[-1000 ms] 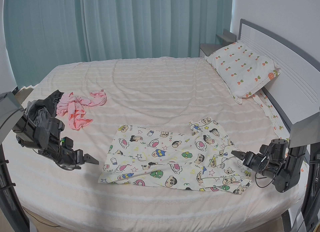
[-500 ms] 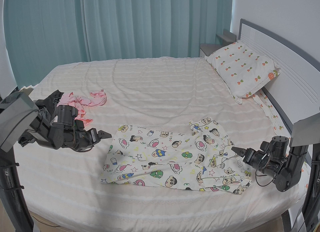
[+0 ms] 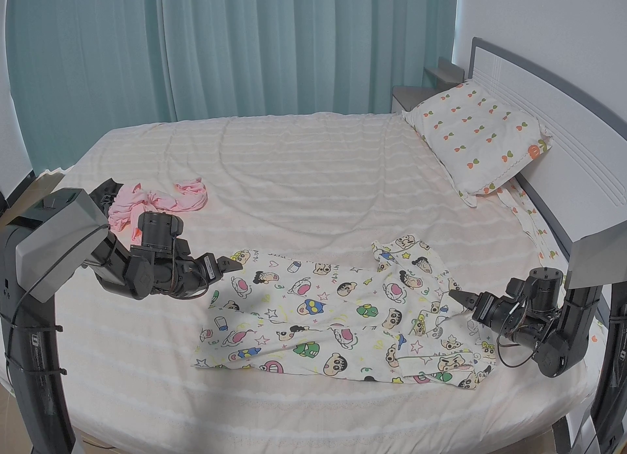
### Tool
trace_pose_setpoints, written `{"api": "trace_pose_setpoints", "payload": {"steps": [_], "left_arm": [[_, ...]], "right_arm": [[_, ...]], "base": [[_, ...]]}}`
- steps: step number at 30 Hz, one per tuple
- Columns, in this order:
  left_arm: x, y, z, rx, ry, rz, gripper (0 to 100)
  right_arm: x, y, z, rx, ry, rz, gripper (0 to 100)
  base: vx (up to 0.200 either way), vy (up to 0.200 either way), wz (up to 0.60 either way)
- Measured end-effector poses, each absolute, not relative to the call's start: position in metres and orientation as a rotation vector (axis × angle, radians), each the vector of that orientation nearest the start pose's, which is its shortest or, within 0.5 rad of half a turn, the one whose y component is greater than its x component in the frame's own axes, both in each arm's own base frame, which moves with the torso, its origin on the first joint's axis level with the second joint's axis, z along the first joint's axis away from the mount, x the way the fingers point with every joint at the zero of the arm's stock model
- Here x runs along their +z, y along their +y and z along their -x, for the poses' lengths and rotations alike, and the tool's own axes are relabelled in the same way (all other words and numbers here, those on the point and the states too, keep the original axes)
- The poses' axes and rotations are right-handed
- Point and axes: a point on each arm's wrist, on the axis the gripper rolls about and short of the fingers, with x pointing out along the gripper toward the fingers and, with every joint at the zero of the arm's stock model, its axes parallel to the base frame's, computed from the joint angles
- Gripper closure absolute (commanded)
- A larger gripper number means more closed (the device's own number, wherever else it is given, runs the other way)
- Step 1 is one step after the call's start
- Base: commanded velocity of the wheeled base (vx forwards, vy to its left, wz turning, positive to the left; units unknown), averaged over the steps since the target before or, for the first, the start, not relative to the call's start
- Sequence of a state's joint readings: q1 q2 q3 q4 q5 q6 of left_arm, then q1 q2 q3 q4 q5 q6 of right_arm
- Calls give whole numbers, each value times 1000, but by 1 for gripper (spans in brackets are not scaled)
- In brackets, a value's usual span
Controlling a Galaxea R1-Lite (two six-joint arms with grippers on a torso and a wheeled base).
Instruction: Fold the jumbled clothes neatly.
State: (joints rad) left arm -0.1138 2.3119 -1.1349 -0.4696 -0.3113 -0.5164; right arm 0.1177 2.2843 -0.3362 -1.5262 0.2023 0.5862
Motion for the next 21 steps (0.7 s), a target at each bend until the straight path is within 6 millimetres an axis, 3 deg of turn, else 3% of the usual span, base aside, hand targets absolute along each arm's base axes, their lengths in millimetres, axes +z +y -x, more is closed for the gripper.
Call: {"api": "trace_pose_setpoints", "payload": {"steps": [21], "left_arm": [[-6, -64, -473, -172, 699, 528, 0]], "right_arm": [[-11, 51, -290, 191, 525, -577, 0]], "base": [[0, 0, 0]]}}
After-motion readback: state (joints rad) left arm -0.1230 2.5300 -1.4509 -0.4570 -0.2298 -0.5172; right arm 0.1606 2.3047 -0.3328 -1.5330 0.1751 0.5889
